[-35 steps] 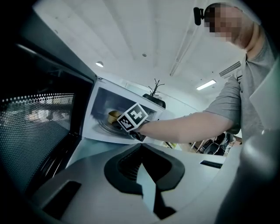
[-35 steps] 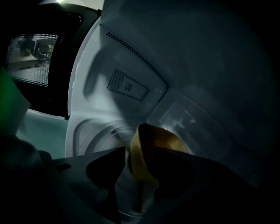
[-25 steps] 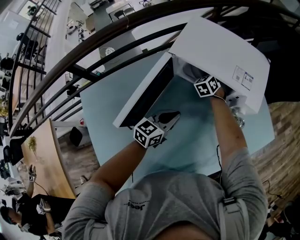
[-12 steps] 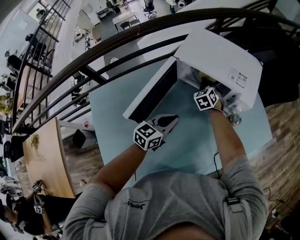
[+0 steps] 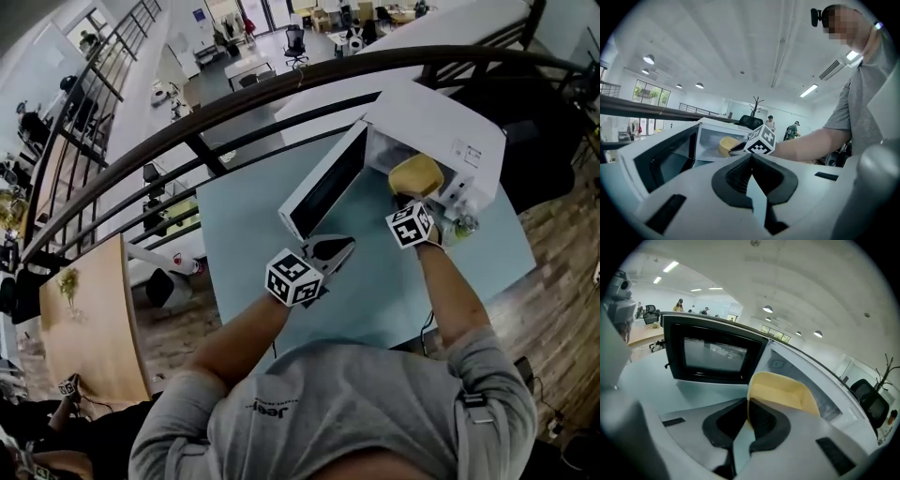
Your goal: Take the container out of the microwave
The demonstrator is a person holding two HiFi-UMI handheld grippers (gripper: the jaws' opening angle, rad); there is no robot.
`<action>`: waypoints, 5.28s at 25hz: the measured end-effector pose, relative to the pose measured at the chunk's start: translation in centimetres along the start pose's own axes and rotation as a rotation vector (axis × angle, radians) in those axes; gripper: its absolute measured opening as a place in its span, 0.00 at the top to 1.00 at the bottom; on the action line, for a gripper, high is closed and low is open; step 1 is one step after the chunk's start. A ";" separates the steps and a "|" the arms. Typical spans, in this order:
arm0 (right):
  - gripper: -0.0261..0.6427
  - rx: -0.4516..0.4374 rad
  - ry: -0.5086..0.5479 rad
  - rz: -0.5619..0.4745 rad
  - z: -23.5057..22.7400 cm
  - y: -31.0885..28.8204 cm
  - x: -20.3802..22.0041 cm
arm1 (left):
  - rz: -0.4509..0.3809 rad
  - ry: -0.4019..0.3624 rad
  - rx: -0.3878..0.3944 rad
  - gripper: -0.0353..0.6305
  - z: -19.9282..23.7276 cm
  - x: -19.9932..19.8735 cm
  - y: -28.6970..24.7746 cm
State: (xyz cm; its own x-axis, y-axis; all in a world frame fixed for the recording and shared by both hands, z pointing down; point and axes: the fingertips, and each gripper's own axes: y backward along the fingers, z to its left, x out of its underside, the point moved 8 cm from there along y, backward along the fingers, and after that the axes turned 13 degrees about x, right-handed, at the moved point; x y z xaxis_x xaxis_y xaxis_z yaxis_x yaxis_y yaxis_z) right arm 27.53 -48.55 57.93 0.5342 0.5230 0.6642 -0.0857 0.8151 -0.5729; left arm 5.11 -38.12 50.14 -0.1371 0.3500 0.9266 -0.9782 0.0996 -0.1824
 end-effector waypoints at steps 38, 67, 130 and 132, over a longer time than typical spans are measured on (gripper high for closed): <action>0.92 -0.139 0.134 -0.461 13.9 36.0 -16.0 | -0.267 -0.244 -0.139 0.93 -17.0 -5.2 31.1; 0.92 -0.425 0.214 -0.251 28.6 32.0 -3.8 | -0.178 0.153 -0.314 0.93 -17.2 15.3 32.8; 0.90 -0.428 -0.458 -0.151 21.0 32.8 10.0 | -0.103 0.192 -0.152 0.93 -18.6 15.1 24.7; 0.91 -0.417 -0.483 -0.175 19.2 34.3 11.0 | -0.103 0.180 -0.146 0.93 -19.7 14.6 23.0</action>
State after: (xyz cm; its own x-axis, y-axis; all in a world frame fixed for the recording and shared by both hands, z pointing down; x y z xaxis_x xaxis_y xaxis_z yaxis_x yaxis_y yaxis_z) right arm 14.32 -10.05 54.88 0.0647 0.5239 0.8493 0.3531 0.7840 -0.5105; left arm -16.36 -12.38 52.96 0.0048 0.4901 0.8717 -0.9508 0.2721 -0.1478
